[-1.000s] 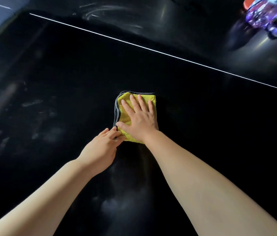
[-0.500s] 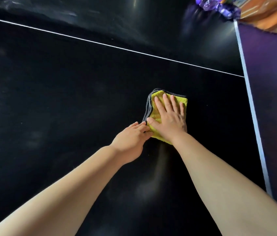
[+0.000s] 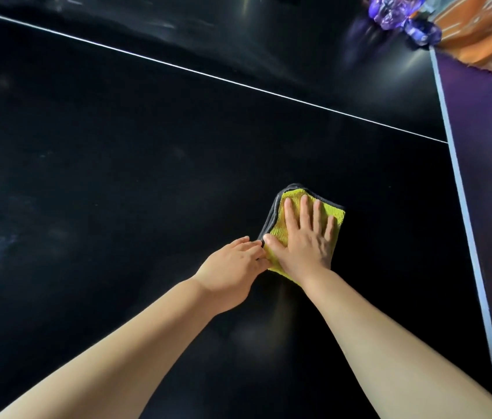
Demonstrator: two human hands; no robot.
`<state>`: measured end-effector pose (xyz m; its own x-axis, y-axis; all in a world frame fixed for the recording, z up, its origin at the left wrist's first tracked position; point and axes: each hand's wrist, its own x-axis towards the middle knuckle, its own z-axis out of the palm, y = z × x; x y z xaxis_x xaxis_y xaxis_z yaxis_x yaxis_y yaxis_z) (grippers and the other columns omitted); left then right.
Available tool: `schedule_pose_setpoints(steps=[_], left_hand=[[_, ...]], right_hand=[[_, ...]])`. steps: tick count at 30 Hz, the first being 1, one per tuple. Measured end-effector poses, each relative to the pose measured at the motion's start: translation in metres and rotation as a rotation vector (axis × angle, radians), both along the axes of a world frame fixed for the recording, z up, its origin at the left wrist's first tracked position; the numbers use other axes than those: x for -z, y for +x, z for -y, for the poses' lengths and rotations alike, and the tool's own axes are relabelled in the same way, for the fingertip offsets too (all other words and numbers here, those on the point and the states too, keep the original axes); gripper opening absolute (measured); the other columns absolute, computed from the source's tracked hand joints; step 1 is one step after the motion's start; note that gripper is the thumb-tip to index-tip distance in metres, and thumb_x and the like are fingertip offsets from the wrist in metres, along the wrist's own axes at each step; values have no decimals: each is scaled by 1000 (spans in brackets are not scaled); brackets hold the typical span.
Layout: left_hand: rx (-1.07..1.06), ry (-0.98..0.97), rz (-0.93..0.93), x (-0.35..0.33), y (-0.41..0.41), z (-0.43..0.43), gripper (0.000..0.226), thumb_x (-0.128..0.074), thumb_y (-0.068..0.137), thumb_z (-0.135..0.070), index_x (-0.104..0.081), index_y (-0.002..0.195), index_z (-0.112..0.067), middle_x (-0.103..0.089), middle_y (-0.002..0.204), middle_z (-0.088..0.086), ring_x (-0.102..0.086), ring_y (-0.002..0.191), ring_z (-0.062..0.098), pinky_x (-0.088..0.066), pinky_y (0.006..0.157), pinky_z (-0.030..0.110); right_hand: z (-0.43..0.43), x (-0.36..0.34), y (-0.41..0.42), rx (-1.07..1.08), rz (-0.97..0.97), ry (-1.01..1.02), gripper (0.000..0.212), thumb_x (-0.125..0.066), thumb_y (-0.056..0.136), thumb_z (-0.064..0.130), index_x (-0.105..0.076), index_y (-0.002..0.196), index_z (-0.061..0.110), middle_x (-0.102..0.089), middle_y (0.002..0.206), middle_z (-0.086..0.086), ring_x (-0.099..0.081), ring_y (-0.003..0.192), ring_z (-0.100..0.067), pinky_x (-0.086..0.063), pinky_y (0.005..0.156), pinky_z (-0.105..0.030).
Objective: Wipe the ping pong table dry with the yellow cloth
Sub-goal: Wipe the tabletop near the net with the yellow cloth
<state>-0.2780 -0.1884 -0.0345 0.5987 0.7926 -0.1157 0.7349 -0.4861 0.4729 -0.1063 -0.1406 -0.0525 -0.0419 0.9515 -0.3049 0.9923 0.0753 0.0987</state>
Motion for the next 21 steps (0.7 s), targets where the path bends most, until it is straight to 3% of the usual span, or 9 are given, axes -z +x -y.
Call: schedule_pose_setpoints(steps=[11,18,21], left_hand=[[-254,45,19,-5,-180,70,52,-42,89,-2,-53,133,-28,-51,136,-8,-36,135,13,-2,114,25],[-387,118,-36,-5,-271,150,59,-64,65,11,-69,112,-25,-67,108,-5,-63,107,20,-30,107,41],[-420,109,-63,-4,-291,186,61,-70,58,11,-71,108,-25,-68,106,-5,-64,105,21,-31,105,43]], right_hand=[[31,0,-197,-243,-101,12,88,-21,89,75,16,154,28,19,163,-9,22,148,-34,8,117,-60],[86,-4,-304,-431,-126,-27,88,-22,89,77,15,154,30,22,162,-9,24,147,-34,10,115,-62],[117,-4,-328,-495,-144,-53,88,-22,89,77,16,154,31,23,162,-9,25,146,-34,10,114,-62]])
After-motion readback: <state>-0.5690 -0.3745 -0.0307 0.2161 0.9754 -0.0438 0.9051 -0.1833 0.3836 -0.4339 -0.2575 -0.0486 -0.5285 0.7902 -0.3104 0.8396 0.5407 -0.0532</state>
